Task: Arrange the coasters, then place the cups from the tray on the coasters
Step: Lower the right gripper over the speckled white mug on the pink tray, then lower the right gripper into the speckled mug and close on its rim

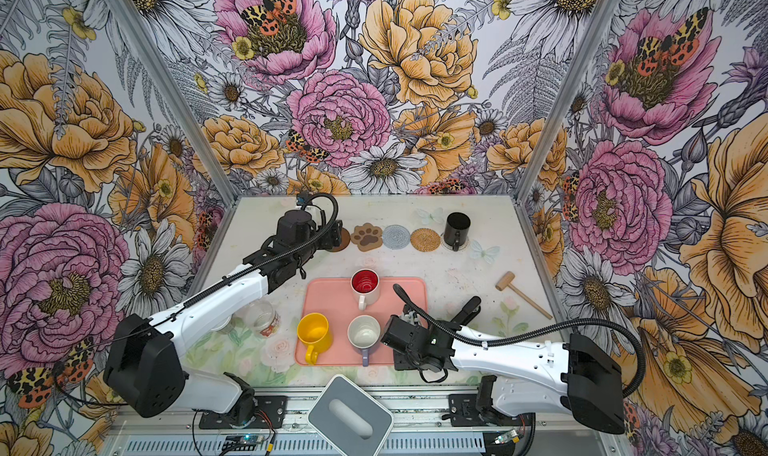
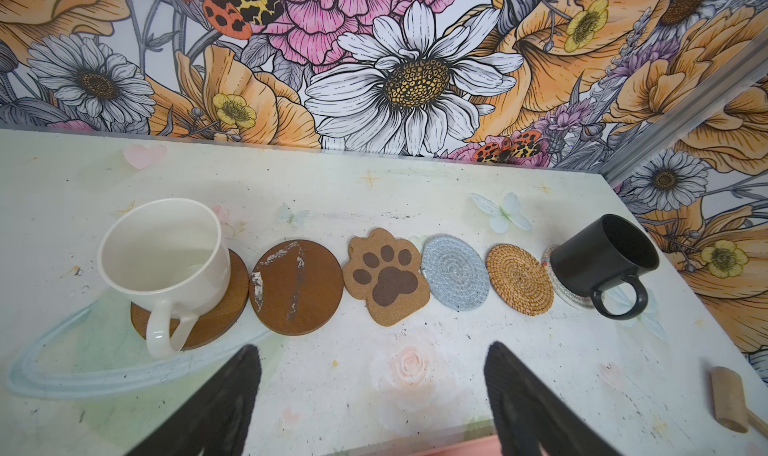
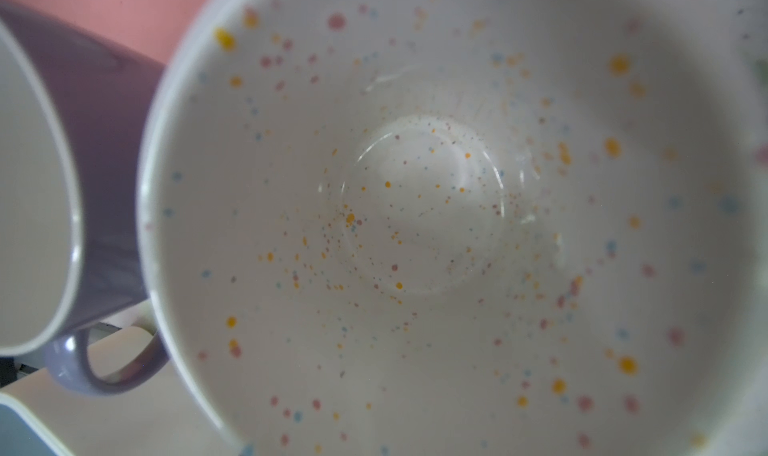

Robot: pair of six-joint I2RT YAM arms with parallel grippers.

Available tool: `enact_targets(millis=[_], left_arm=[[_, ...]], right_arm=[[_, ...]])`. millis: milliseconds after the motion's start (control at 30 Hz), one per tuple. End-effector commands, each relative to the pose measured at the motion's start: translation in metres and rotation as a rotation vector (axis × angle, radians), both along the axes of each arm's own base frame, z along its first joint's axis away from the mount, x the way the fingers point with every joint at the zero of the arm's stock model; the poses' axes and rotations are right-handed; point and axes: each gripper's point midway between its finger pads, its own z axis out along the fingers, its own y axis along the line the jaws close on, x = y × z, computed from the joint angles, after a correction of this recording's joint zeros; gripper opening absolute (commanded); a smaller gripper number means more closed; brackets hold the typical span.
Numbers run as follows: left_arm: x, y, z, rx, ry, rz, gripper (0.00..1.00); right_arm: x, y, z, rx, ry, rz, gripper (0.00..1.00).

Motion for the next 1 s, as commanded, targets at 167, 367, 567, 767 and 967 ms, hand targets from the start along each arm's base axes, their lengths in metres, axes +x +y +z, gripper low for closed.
enact_targets(millis=[167, 367, 567, 767, 967], left_arm=[[0.0036, -0.0002, -0.0034, -0.013, 0.006, -0.003, 0.86], [0.0041, -0.0006, -0.0040, -0.012, 0.008, -0.003, 0.86], [0.0049, -0.0014, -0.0043, -0.013, 0.009, -0.005, 0.86], [0.0061, -0.0022, -0.0050, -0.014, 0.012, -0.006, 0.86], [0.0073, -0.0013, -0.0060, -0.008, 0.014, -0.004, 0.86]], right_arm=[[0.0007, 0.0036, -0.0043, 0.006, 0.009, -0.010, 0.36], [0.0014, 0.0032, -0.0056, 0.000, 0.010, -0.013, 0.22], [0.0013, 0.0043, -0.0049, -0.001, 0.012, -0.006, 0.04], [0.0041, 0.0049, -0.0035, -0.003, 0.004, -0.003, 0.00], [0.0098, 0.0058, 0.0030, -0.023, -0.024, 0.012, 0.00]])
